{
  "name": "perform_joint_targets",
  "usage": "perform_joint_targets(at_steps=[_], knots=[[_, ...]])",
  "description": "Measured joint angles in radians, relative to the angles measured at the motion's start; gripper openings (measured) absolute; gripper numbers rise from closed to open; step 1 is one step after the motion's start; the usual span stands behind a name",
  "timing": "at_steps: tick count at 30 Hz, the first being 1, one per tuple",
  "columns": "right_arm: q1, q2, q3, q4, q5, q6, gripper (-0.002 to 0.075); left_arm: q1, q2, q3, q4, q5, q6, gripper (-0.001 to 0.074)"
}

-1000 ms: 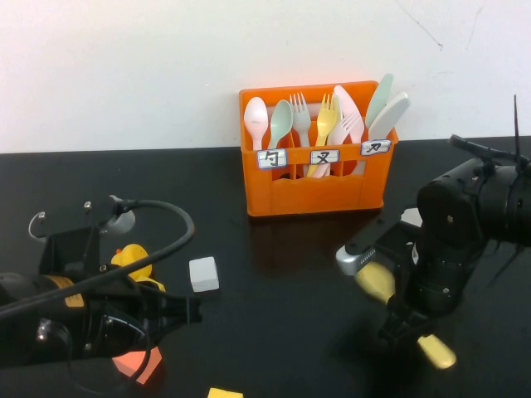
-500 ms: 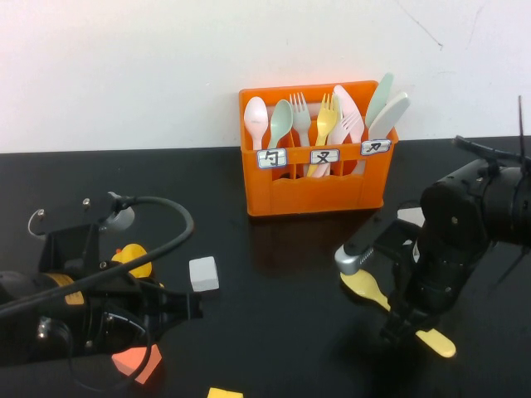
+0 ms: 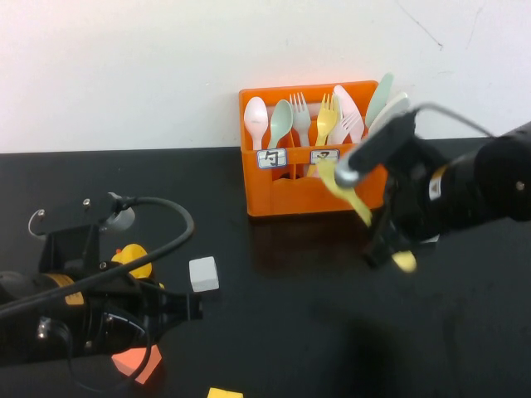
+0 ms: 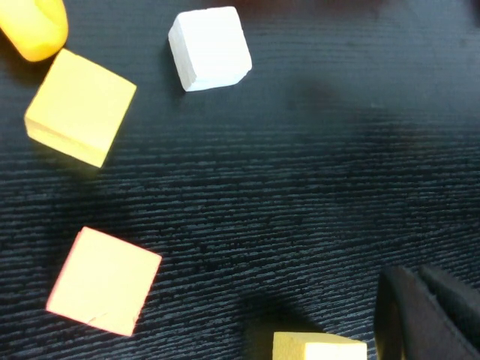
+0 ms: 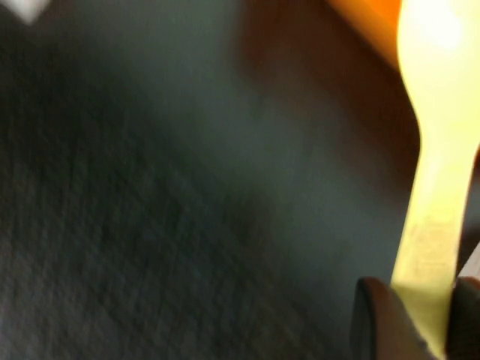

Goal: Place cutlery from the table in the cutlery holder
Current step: Place the spoon on the box

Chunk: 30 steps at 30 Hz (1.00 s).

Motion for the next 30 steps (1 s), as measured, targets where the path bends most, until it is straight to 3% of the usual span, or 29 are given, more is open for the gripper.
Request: perform_joint_targets(at_steps=[9,14,30], knots=[[0.0,0.008,0.0,0.054,-0.51,-0.002,0.0167,0.0,0.0,-0.001,0.0,0.014,0.014,-0.0001],[0.0,0.064,-0.014,0.049,-0.735,0.094,0.0167,0.0,0.0,-0.001,0.0,0.016,0.038,-0.0001],[0.0,0.343,-0.257,-0.28,-0.977,0.595,0.0167,0.0,0.0,-0.001,-0.002,0.022,0.057,-0.0001]])
